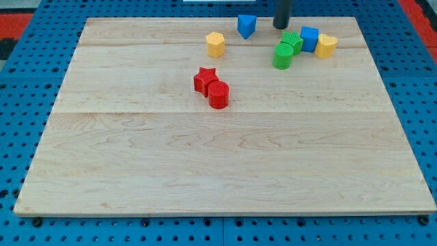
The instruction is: Keep the blue triangle and yellow hexagon horizontal left to the green star
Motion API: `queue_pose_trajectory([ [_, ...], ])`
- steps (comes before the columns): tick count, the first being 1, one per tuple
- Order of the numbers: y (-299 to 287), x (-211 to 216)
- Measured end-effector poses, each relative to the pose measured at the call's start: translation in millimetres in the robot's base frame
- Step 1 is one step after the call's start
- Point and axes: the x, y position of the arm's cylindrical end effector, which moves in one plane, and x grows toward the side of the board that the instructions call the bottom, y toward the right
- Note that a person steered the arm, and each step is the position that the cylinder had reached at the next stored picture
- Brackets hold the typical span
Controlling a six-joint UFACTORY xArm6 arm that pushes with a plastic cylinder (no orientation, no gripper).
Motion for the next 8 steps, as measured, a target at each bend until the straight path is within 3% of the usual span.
queue_pose_trajectory([
  [1,-34.7,-13.2],
  [2,-29.5,-30.9],
  [3,-88.2,-24.7],
  [4,-171.3,12.0],
  [5,-201.7,42.8],
  [8,-175.0,12.7],
])
